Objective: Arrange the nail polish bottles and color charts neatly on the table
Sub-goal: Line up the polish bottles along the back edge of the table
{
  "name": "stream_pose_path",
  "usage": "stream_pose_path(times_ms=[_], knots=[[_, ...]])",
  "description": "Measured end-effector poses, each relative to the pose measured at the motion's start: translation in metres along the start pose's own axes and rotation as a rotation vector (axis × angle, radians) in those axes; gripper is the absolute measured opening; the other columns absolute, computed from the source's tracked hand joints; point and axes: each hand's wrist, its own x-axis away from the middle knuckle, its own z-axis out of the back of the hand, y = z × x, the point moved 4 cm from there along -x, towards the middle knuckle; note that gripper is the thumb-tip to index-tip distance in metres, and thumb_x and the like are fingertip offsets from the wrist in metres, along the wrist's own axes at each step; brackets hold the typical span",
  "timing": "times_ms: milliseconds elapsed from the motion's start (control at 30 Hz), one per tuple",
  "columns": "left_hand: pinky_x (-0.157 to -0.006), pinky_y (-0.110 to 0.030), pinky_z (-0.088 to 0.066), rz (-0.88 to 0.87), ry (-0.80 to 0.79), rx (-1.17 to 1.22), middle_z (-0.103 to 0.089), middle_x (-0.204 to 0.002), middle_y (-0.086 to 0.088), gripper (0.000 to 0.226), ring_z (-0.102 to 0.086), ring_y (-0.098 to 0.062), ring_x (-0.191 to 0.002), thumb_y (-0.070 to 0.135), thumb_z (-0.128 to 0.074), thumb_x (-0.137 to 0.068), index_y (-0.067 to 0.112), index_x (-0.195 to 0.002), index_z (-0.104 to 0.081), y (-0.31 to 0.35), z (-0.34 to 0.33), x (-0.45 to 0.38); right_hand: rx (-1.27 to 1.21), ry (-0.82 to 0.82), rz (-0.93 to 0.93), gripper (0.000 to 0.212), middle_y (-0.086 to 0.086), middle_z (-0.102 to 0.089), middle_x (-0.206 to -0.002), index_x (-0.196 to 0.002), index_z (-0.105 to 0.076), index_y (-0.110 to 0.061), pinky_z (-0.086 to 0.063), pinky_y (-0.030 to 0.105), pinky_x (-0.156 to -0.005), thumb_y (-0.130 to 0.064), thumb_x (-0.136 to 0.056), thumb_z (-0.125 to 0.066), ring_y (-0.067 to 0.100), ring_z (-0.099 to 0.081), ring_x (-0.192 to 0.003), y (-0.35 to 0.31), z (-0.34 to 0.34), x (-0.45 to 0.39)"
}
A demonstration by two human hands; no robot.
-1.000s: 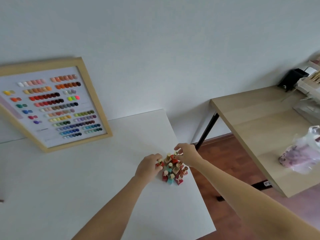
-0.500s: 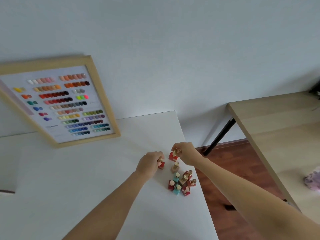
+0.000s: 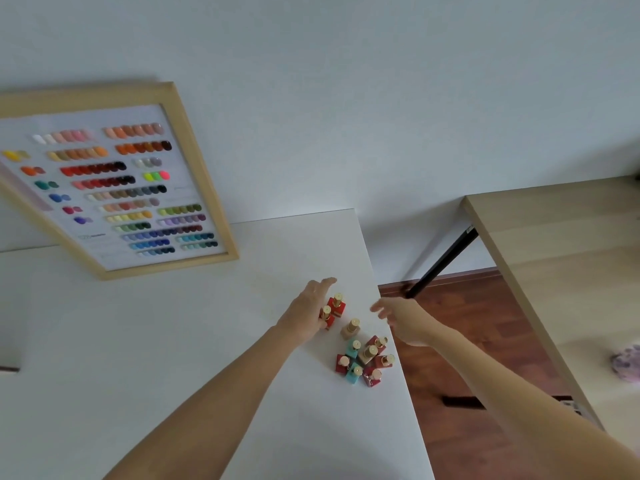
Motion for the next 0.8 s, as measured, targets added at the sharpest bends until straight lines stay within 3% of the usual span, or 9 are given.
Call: stream_pose_path(times_ms=[133, 267, 500, 800], knots=[[-0.092, -0.031, -0.052, -0.013, -0.066, -0.019, -0.047, -0.13, -0.011, 0.076, -0.057, -0.027, -0.112, -0.008, -0.063, -0.078, 0.024, -0.14, -0.032, 0.001, -0.005, -0.006, 0.02, -0.223, -0.081, 0.086, 0.005, -0.055, -0.129, -0.137, -0.029, -0.038, -0.053, 0.027, -0.084, 0.004, -0.073, -0.068, 0.018, -0.056, -0.105, 0.03, -0.032, 0.034], [-0.097, -0.033, -0.049, 0.038, -0.096, -0.018, -0.05, -0.127, -0.012, 0.064, -0.054, -0.028, -0.115, -0.002, -0.065, -0.08, 0.018, -0.136, -0.041, -0.002, -0.013, -0.011, -0.057, -0.14, -0.034, 0.096, 0.001, -0.046, -0.115, -0.134, -0.015, -0.056, -0.047, 0.028, -0.086, -0.009, -0.074, -0.075, 0.017, -0.05, -0.102, 0.025, -0.056, 0.037], [-0.092, -0.035, -0.05, 0.087, -0.103, -0.04, -0.05, -0.119, -0.011, 0.058, -0.058, -0.029, -0.106, 0.001, -0.066, -0.079, 0.022, -0.13, -0.046, -0.003, -0.022, -0.013, -0.125, -0.064, 0.033, 0.067, -0.004, -0.04, -0.112, -0.124, -0.035, -0.052, -0.038, 0.021, -0.082, -0.013, -0.08, -0.068, 0.017, -0.044, -0.103, 0.021, -0.061, 0.021], [-0.087, -0.035, -0.052, 0.101, -0.095, 0.011, -0.052, -0.111, -0.008, 0.049, -0.06, -0.029, -0.098, 0.018, -0.078, -0.074, 0.024, -0.115, -0.052, -0.01, -0.029, -0.02, -0.094, -0.039, 0.051, 0.062, -0.003, -0.042, -0.119, -0.126, -0.037, -0.046, -0.04, 0.021, -0.085, -0.015, -0.083, -0.069, 0.015, -0.045, -0.104, 0.024, -0.051, 0.005]])
